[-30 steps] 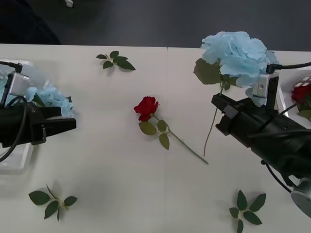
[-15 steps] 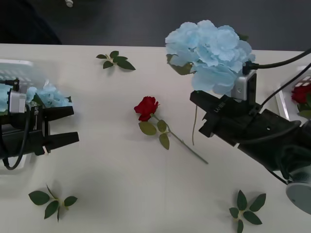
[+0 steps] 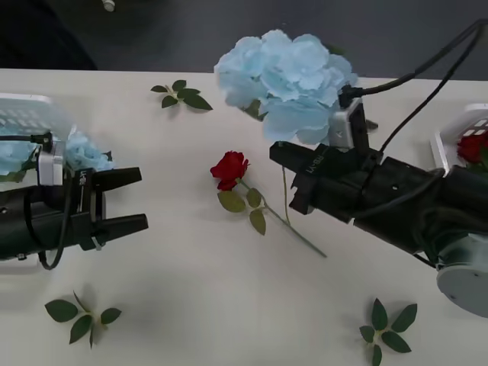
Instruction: Put the red flowers into the right box and the blue flowers into the left box
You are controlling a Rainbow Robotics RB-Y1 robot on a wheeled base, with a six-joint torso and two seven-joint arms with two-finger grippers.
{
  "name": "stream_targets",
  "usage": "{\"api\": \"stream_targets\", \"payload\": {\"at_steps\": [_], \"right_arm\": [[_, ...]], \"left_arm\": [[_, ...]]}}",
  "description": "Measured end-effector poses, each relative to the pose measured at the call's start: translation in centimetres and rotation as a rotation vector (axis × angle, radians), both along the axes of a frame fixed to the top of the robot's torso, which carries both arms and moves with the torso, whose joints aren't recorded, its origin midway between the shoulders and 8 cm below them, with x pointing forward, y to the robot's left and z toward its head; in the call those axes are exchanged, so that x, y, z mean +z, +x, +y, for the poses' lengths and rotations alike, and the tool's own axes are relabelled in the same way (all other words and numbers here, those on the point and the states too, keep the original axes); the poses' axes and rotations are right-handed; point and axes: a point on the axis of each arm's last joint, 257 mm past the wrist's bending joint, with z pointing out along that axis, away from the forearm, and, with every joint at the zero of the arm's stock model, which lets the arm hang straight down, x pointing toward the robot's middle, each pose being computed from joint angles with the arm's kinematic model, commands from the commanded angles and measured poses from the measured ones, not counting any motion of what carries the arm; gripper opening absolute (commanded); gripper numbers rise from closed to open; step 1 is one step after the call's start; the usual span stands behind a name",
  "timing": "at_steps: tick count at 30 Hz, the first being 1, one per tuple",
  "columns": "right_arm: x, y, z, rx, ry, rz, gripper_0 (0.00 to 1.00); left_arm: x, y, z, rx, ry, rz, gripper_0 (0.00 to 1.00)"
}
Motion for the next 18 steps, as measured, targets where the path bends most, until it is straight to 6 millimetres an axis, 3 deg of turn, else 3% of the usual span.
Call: {"api": "stream_targets", "payload": {"at_steps": [7, 13, 18], "right_arm": [[-2.1, 1.3, 3.2, 0.041, -0.024, 0.055, 0.00], [-3.1, 3.1, 7.0, 0.080, -0.006, 0.052, 0.00], [-3.5, 4.0, 9.7, 0.109, 0.007, 0.041, 0.00]], "left_arm": [[-0.8, -0.1, -2.3, -0.018, -0.021, 0.020, 1.00], [-1.3, 1.4, -3.4, 0.031, -0.032, 0.030, 1.00], [-1.9, 2.2, -6.0, 0.033, -0.029, 0.041, 1.00]]}}
